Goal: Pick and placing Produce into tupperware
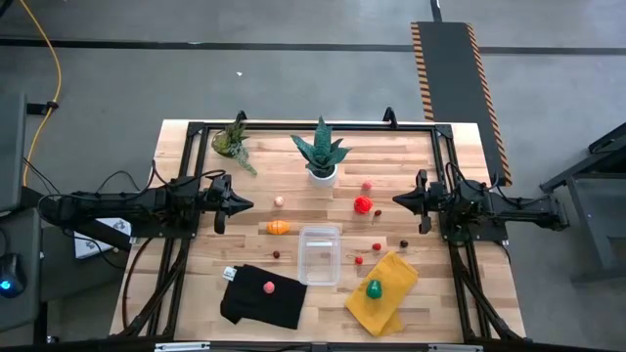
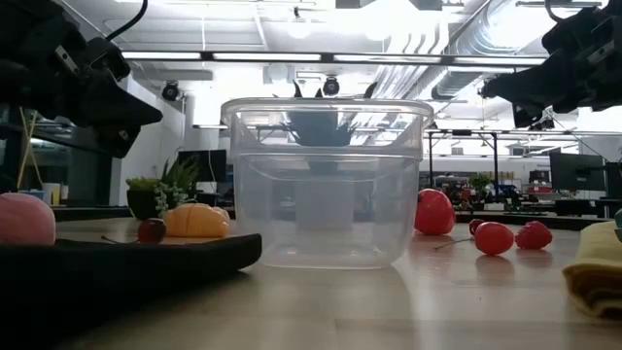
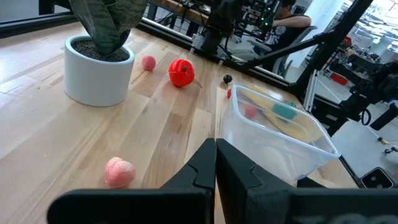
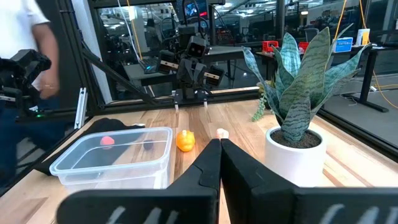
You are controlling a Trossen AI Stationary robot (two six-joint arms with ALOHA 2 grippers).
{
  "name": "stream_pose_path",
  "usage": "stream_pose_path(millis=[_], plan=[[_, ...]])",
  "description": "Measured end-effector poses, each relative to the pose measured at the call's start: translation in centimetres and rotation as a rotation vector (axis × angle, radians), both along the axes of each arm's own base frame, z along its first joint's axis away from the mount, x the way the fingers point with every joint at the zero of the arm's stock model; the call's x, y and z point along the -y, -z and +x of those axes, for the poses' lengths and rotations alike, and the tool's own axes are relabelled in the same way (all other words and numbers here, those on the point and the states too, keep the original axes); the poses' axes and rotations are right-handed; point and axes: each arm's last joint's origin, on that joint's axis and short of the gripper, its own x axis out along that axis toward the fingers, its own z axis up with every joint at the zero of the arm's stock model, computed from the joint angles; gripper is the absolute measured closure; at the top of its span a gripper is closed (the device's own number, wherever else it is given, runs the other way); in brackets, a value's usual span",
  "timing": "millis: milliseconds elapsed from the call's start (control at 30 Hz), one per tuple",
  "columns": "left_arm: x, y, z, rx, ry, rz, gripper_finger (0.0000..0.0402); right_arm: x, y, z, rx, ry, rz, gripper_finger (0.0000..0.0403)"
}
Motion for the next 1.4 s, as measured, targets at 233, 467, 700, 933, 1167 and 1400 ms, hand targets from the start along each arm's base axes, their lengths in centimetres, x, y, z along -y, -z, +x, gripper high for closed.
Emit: stream_pose_path(millis=[233, 467, 700, 933, 1167, 1400], plan=[[0.00, 0.00, 0.00, -0.001, 0.000, 0.000, 0.0401, 0.00, 0.00, 0.00, 0.000, 0.000, 0.000, 0.0402], [0.00, 0.00, 0.00, 0.000, 0.000, 0.000, 0.0401, 0.00, 0.00, 0.00, 0.000, 0.000, 0.000, 0.0402], [0.00, 0.01, 0.00, 0.000, 0.000, 0.000, 0.0401, 0.00, 0.00, 0.00, 0.000, 0.000, 0.000, 0.0402], [0.00, 0.01, 0.00, 0.000, 0.000, 0.000, 0.0401, 0.00, 0.01, 0.00, 0.000, 0.000, 0.000, 0.0402], [-0.22, 0.16, -0.07, -0.020, -0.078, 0.013, 0.0401, 0.00, 0.00, 0.00, 0.000, 0.000, 0.000, 0.0402], [-0.15, 0.12, -0.05, 0.021, -0.104, -0.234, 0.0401, 0.00, 0.00, 0.00, 0.001, 0.000, 0.000, 0.0402]])
